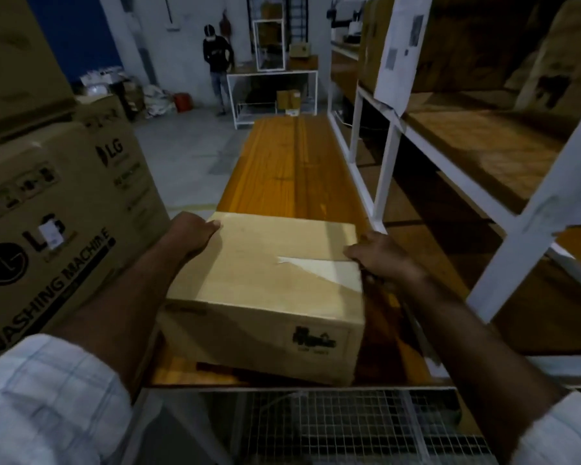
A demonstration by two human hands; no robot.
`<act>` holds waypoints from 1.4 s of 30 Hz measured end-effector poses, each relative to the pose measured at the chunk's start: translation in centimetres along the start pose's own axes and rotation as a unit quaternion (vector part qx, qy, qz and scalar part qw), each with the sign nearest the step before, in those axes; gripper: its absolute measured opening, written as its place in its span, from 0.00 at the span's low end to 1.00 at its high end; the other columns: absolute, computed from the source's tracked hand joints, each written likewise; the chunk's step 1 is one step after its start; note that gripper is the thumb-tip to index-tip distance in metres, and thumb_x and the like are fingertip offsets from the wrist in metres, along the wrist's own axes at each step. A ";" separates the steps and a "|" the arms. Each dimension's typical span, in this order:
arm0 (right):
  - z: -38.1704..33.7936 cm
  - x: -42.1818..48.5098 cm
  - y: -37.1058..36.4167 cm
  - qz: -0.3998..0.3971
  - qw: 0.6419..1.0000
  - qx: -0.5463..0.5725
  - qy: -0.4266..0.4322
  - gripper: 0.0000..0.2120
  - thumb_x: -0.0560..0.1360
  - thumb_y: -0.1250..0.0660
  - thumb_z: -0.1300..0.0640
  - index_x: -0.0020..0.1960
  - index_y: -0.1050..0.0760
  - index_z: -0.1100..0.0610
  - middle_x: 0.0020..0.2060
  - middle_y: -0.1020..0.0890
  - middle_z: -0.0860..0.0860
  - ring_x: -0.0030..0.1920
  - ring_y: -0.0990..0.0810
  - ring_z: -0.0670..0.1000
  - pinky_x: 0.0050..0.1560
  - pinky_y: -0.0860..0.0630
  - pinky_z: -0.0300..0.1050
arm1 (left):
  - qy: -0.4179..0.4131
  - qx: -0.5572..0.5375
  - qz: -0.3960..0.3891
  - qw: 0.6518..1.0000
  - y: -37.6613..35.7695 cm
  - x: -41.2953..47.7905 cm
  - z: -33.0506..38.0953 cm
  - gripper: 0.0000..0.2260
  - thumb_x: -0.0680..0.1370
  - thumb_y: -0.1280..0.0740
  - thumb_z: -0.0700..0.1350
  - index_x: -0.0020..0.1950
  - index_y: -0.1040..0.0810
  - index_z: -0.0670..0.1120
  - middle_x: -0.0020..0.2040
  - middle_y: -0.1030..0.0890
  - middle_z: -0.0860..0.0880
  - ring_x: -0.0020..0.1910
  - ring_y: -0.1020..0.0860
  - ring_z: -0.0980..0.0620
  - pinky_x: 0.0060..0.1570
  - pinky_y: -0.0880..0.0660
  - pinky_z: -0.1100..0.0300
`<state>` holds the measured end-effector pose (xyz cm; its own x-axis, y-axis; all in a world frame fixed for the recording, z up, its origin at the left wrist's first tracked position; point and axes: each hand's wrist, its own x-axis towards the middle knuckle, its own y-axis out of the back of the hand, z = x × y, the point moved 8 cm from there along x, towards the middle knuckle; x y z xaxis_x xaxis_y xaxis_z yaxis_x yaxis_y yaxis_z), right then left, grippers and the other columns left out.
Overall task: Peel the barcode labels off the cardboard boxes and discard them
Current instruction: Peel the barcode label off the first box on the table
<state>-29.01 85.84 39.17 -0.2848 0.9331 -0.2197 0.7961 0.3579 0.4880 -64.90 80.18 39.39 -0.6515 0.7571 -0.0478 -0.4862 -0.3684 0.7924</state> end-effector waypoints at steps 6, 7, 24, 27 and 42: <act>-4.0 -0.5 -2.4 -0.066 0.994 0.012 0.085 0.21 0.80 0.36 0.58 0.71 0.33 0.59 0.37 0.19 0.58 0.32 0.18 0.53 0.30 0.21 0.44 | -0.003 0.013 -0.021 1.000 -2.1 3.4 -1.2 0.21 0.84 0.38 0.49 0.59 0.23 0.29 0.60 0.23 0.31 0.59 0.24 0.33 0.59 0.28 0.46; -4.5 -0.6 -2.5 -0.077 0.993 0.027 0.090 0.23 0.80 0.37 0.60 0.73 0.35 0.58 0.38 0.18 0.59 0.33 0.18 0.54 0.31 0.20 0.45 | -0.003 0.002 -0.026 1.000 -2.3 3.8 -1.6 0.21 0.84 0.38 0.50 0.61 0.23 0.30 0.62 0.23 0.31 0.61 0.25 0.34 0.60 0.29 0.45; -6.0 -1.7 -3.2 -0.043 0.964 0.112 0.237 0.18 0.73 0.29 0.66 0.61 0.21 0.56 0.56 0.17 0.51 0.57 0.19 0.46 0.54 0.19 0.49 | -0.065 -0.031 -0.085 0.994 -1.0 4.0 -2.7 0.24 0.80 0.38 0.62 0.62 0.19 0.45 0.63 0.20 0.40 0.58 0.21 0.39 0.63 0.25 0.43; -6.2 -2.2 -3.5 -0.038 0.959 0.121 0.252 0.16 0.74 0.30 0.66 0.60 0.20 0.55 0.57 0.17 0.50 0.58 0.19 0.46 0.53 0.19 0.46 | -0.061 -0.036 -0.110 0.991 -0.9 3.1 -2.6 0.24 0.80 0.39 0.64 0.64 0.19 0.47 0.62 0.20 0.41 0.57 0.21 0.41 0.62 0.25 0.44; -6.5 -5.6 -6.1 0.003 0.966 -0.001 0.260 0.18 0.75 0.30 0.57 0.64 0.24 0.48 0.54 0.25 0.41 0.52 0.23 0.43 0.39 0.21 0.35 | 0.001 -0.070 -0.194 0.979 -1.1 2.5 -4.7 0.32 0.80 0.44 0.67 0.72 0.28 0.46 0.69 0.25 0.41 0.62 0.24 0.42 0.66 0.29 0.43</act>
<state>-35.75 78.69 42.91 -0.5105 0.8268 0.2363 0.7973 0.3522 0.4902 -68.71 79.96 35.53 -0.4043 0.8532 -0.3297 -0.7715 -0.1245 0.6239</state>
